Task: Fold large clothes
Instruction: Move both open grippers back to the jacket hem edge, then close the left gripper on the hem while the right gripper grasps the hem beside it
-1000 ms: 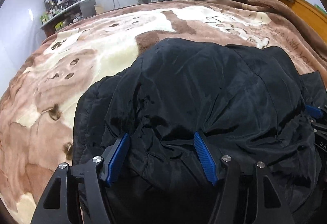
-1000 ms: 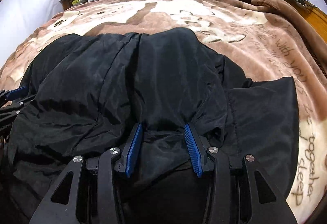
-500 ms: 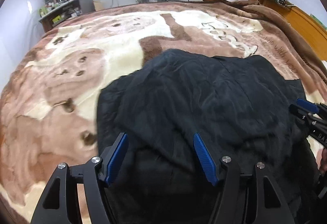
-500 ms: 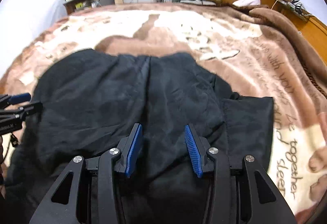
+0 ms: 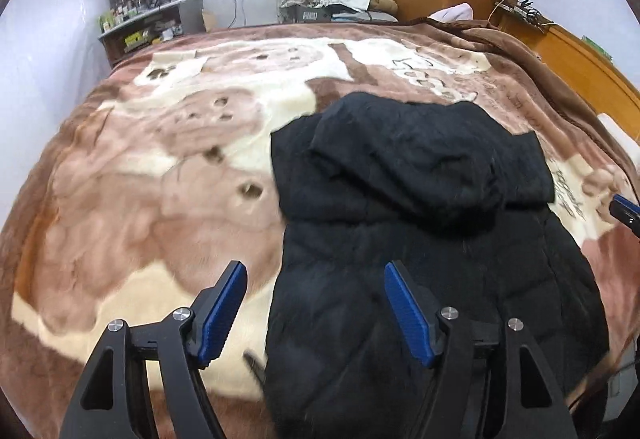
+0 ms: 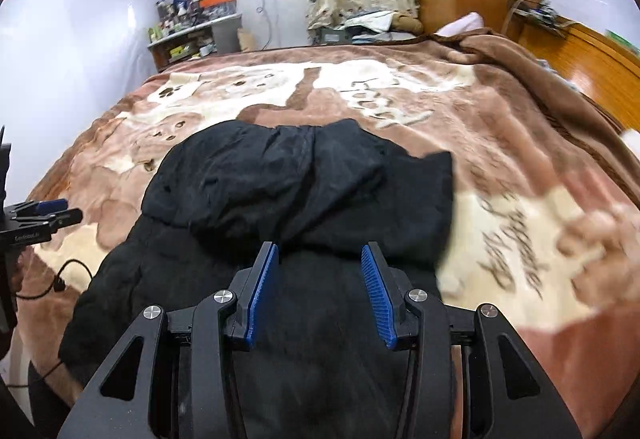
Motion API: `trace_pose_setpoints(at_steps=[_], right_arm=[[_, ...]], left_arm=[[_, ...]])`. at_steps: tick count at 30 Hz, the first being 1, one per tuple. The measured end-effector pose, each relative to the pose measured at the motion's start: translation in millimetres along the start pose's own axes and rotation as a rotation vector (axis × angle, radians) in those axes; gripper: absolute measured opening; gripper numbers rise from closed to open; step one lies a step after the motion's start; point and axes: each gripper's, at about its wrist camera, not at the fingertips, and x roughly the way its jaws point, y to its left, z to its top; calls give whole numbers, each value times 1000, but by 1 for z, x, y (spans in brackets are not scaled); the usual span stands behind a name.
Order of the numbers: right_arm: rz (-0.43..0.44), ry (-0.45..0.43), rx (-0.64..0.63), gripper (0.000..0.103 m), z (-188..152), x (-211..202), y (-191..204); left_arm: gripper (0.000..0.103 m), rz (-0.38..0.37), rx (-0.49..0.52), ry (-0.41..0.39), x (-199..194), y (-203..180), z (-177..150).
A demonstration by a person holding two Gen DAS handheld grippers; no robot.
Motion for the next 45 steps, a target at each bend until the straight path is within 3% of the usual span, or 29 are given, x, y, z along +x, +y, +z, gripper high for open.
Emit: trace_pose_setpoints(at_steps=[4,10,12,14,19,22,29,33,35,37,40,45], right_arm=[[-8,12,56,50,-36,-33,-19],[-59,59,99,51,-87,-52,-34],[-68,65,130,56,-103,-58,-40],[-61,78,151,69,-116,-61,-45],[-77,146,188,70,-150,-53,-56],[-61,175,240,70,-164,-48,-64],[-59,250,270,70,-180,-26,-69],[-40,274,262,70,-184,-18,-62],[-36,289,271,56,-185,-15,-60],[-39,296,270,52,-185,-13,-57],[-56,289,261,29,-184,-17,-54],[-33,250,259,20,-181,-29,-56]], left_arm=[[74,4,-20,16,-18,15,-35],[74,-64,-93,85,-19,32,-80],[74,-81,-105,101,-16,31,-94],[75,-79,-95,126,-11,28,-105],[75,-71,-97,188,7,24,-130],[75,-89,-148,220,16,28,-139],[75,-81,-118,268,34,16,-146],[60,-78,-126,275,37,12,-147],[46,-61,-93,264,34,7,-148],[39,-48,-76,266,32,5,-148],[29,-64,-63,245,24,2,-145],[20,-90,-75,209,9,1,-138]])
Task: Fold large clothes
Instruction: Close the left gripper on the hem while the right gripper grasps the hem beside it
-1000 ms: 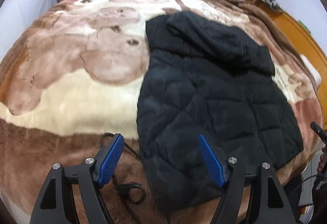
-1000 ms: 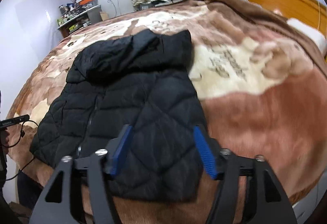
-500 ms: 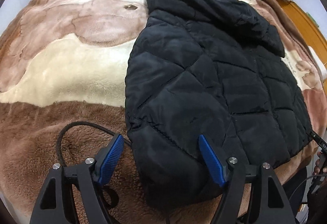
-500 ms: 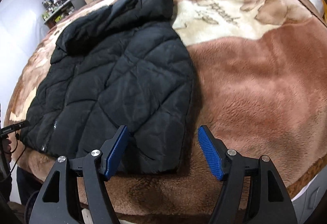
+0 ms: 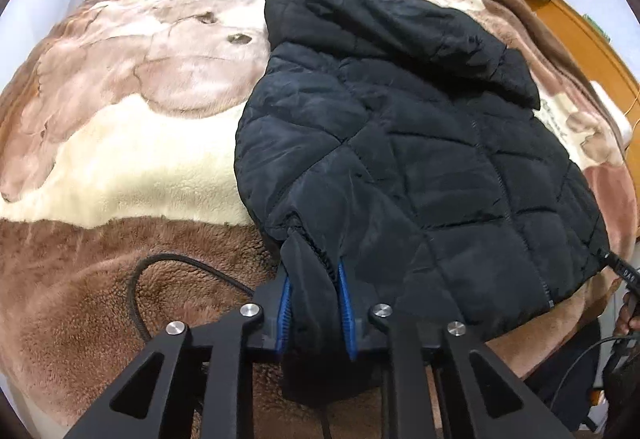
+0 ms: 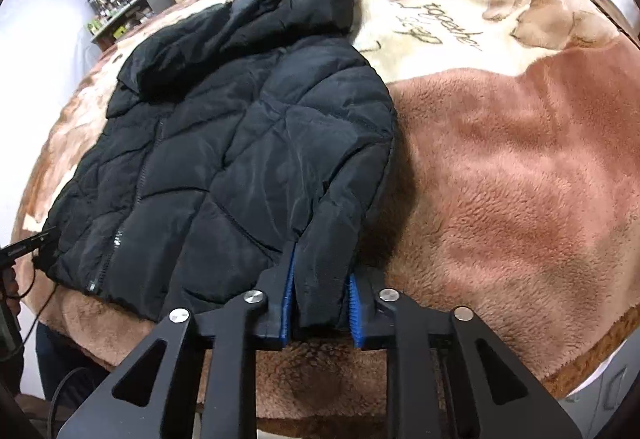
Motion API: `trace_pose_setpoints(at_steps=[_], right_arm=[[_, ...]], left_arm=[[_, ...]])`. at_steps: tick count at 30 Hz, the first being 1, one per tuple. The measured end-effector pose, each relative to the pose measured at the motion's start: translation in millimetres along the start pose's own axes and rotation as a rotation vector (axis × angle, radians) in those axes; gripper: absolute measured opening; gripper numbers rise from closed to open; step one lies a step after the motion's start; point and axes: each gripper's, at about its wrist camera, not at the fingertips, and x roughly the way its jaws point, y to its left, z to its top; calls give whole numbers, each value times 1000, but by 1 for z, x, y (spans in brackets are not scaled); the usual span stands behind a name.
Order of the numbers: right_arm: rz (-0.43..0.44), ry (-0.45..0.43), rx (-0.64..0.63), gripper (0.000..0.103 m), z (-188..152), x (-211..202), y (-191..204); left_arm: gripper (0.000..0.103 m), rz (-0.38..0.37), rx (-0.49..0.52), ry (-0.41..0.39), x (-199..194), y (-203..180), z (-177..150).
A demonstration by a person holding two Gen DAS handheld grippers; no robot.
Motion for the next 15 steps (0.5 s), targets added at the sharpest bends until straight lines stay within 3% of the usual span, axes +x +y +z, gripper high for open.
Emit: trace_pose_setpoints(at_steps=[15], right_arm=[[86,-146,-26,16,2,-70,13]], left_arm=[[17,-122,1,-114,-71,0,-7]])
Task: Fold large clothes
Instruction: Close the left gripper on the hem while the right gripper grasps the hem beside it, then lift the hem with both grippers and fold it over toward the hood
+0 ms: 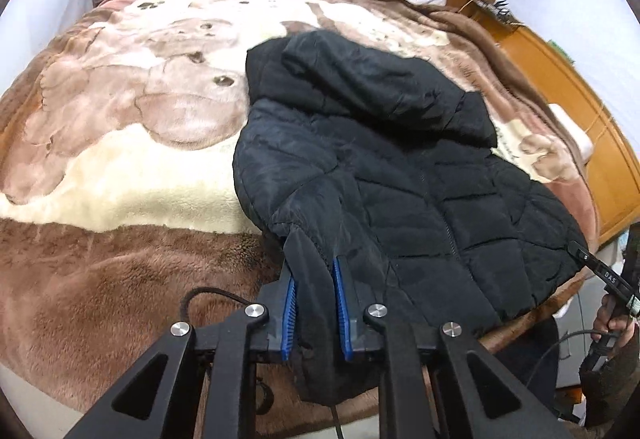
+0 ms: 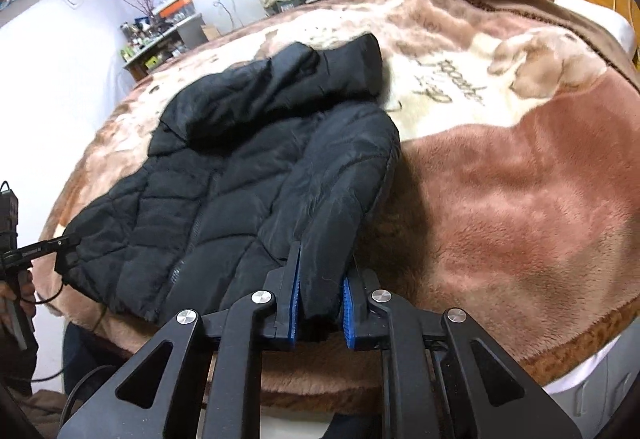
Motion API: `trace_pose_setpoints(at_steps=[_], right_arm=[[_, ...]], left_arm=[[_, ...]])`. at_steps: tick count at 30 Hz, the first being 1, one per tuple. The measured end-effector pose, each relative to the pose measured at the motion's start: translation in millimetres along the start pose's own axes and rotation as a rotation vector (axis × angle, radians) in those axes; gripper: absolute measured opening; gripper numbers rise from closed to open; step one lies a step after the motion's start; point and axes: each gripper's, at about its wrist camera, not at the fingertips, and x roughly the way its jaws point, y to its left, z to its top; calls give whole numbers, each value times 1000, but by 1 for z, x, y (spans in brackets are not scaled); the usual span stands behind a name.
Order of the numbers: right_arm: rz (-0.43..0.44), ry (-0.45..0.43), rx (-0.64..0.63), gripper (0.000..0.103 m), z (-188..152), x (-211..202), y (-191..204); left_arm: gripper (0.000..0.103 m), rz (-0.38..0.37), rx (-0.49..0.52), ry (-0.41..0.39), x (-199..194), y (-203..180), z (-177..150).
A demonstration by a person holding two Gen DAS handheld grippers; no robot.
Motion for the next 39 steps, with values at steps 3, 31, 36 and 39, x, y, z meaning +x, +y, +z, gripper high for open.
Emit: trace_pose_setpoints(at_steps=[3,31,36,39], right_arm=[[22,-17,3,16,-3,-18,1],[170,-110,104,17,124,-36,-1],[166,-87,96,17,152,-7,6],[173,-88,96,16,160,6,11]], left_arm=[[17,-25,4,-13,-17,-1,-8],[10,-161,-210,-185,-45,27,128],[10,-152,-221,-146,-23,33,144],[10,-143,-192,-108,-21,37,131]])
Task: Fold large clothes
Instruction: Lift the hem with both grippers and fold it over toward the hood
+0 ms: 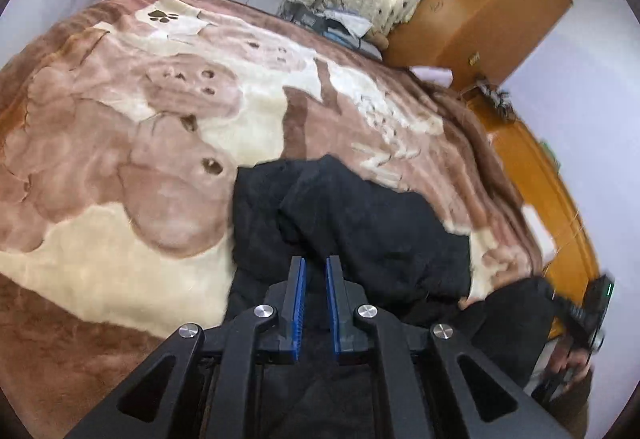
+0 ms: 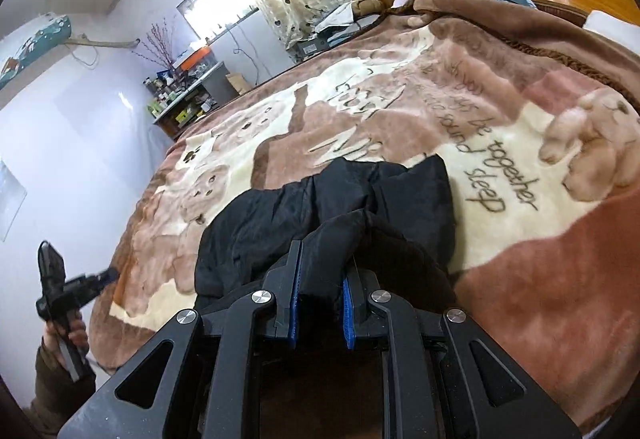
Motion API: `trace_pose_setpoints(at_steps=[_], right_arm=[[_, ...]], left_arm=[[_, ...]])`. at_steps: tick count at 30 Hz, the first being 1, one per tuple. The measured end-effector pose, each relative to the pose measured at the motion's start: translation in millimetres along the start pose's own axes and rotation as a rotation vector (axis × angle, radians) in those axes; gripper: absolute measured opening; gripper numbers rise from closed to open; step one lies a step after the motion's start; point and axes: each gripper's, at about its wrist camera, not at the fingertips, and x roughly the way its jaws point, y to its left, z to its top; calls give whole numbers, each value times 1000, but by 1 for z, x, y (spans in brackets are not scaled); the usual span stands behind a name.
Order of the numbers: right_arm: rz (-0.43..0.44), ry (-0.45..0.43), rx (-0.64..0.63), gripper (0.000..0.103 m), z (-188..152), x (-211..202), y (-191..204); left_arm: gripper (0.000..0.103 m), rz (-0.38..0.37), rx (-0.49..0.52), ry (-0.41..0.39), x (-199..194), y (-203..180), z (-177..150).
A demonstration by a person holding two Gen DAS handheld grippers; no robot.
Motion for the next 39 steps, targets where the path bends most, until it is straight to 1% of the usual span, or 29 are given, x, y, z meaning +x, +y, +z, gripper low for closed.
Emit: trace_pose_setpoints(at_steps=[3,4,6,7,8,10,12,13,14,16,19,21,23,25,26,27,30,31,33,34,36,37,38,39], right_arm=[[-1,4,-1,16,10,12,3],[-2,8,1,16,14,15,3],[-13,15,-5,16,22,23,4],[-20,18,-13,16,27,28,4],[-30,22,-20,16,31,33,5],[-42,27,-13,16,38,42,4],[-53,28,11,16,45,51,-1],[-52,27,30,16,49,57,-4],[-57,30,38,16,52,62,-6],[-75,37,61,16,58,72,-10],[-94,54,69,16,65,86,-14],[-113,67,70,16,70,96,-18],[-121,77,89,16,74,106,-23],[-143,88,99,16,78,115,-27],[-149,89,96,16,78,118,-27],[-157,91,88,16,78,120,-27],[-165,95,76,16,79,126,-27],[-167,98,81,16,79,127,-28],[-166,99,91,16,79,128,-31],[-171,100,89,16,78,128,-31],[-178,102,82,17,78,127,-31],[-180,104,78,17,79,127,-31],[-181,107,74,17,79,127,-31],[-177,111,72,17,80,127,-32]], left_arm=[[11,14,13,43,-7,14,-18],[14,30,15,58,-11,20,-25],[24,46,12,71,-17,29,-36],[38,58,21,71,-21,31,-41],[49,60,40,73,-23,32,-44],[56,44,56,62,-27,30,-48],[65,9,74,42,-30,27,-49],[75,18,97,28,-30,24,-50],[78,27,133,12,-31,21,-51],[78,17,178,-11,-33,16,-53],[80,-44,197,-46,-39,15,-54],[86,-48,210,-79,-44,17,-53],[87,-44,242,-103,-48,18,-52],[87,-75,275,-116,-49,17,-53],[89,-93,292,-114,-46,15,-53],[90,-92,320,-102,-41,12,-53],[91,-11,453,-78,-13,-1,-47],[91,5,473,-66,-1,-3,-40],[91,-13,477,-51,19,-6,-25],[91,-40,466,-42,26,-10,-16],[91,-108,490,-42,32,-20,-10],[88,-142,499,-56,34,-26,-8],[78,-164,492,-49,38,-28,-5],[72,-178,473,-37,43,-29,-2]])
